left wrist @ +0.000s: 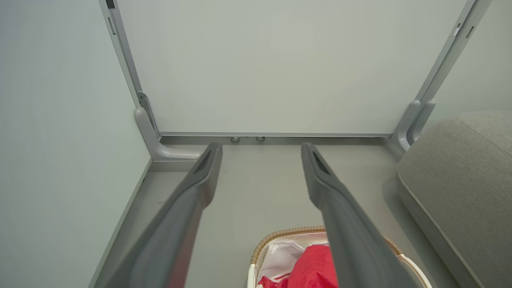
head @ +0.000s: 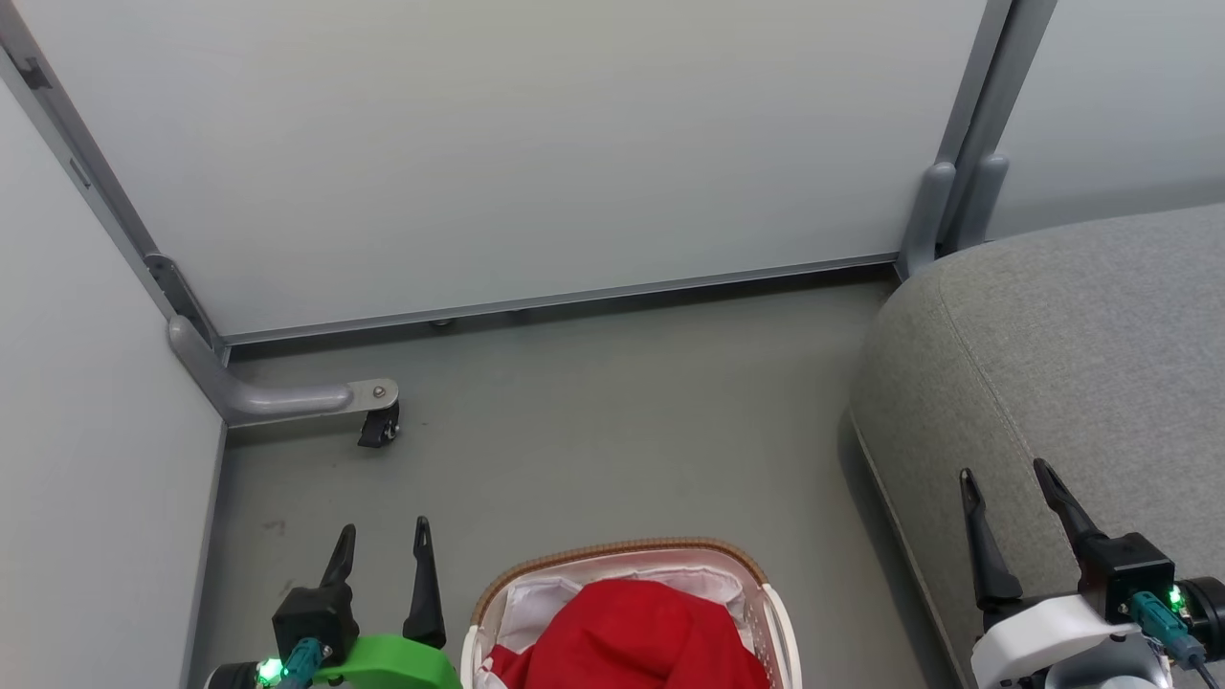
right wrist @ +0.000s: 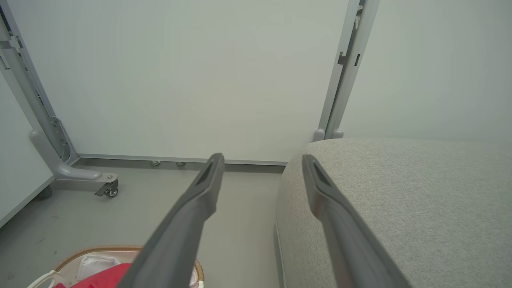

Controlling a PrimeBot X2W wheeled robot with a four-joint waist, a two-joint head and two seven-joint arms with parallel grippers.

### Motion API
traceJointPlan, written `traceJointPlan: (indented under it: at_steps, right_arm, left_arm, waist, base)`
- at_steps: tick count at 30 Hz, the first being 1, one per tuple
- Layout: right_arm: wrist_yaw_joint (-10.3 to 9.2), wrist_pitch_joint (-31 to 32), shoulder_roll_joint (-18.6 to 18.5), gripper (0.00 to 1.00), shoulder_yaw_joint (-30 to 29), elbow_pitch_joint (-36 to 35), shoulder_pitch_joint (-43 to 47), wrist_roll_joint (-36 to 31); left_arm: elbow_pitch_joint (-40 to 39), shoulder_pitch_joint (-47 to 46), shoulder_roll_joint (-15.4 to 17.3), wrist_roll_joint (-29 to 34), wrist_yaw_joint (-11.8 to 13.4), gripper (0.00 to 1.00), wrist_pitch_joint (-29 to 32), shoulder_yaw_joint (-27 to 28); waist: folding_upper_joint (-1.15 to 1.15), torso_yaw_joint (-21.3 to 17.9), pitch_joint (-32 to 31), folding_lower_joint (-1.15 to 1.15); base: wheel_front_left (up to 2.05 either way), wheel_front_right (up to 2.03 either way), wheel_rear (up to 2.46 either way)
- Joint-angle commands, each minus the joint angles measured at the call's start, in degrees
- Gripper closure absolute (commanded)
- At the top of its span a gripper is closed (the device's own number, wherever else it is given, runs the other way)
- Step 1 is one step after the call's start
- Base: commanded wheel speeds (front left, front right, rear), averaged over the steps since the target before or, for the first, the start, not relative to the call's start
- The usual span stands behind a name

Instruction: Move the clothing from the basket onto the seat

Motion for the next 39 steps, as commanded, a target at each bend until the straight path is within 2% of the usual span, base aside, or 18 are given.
traceJointPlan:
  at_steps: [1, 26, 34, 39]
  right_arm:
    - [0.0, -0.3, -0.3, 0.0, -0.2, 0.2, -0.2, 0.0]
    - [0.0, -0.3, -0.3, 0.0, -0.3, 0.1, 0.1, 0.2]
    - [0.0, -0.3, -0.3, 0.0, 0.3, -1.0, -0.9, -0.1]
    - [0.0, -0.3, -0.3, 0.0, 1.5, -1.9, -3.6, -0.2]
  left_arm:
    - [0.1, 0.2, 0.4, 0.0, 0.2, 0.0, -0.1, 0.0]
    - [1.3, -0.2, 0.3, -0.6, -0.7, 0.0, -0.1, -1.3]
    - [4.0, -2.7, 0.3, 1.1, -2.8, 0.0, -0.1, -7.5]
    - [9.8, -7.5, 0.3, 2.5, -4.1, 0.0, -0.1, -13.1]
  waist:
    - [0.0, 0.0, 0.0, 0.0]
    - [0.0, 0.0, 0.5, 0.0]
    - [0.0, -0.4, 2.9, 0.0]
    - [0.0, -1.9, 7.7, 0.0]
  base:
    - [0.0, 0.0, 0.0]
    - [0.0, 0.0, 0.0]
    - [0.0, 0.0, 0.0]
    - [0.0, 0.0, 0.0]
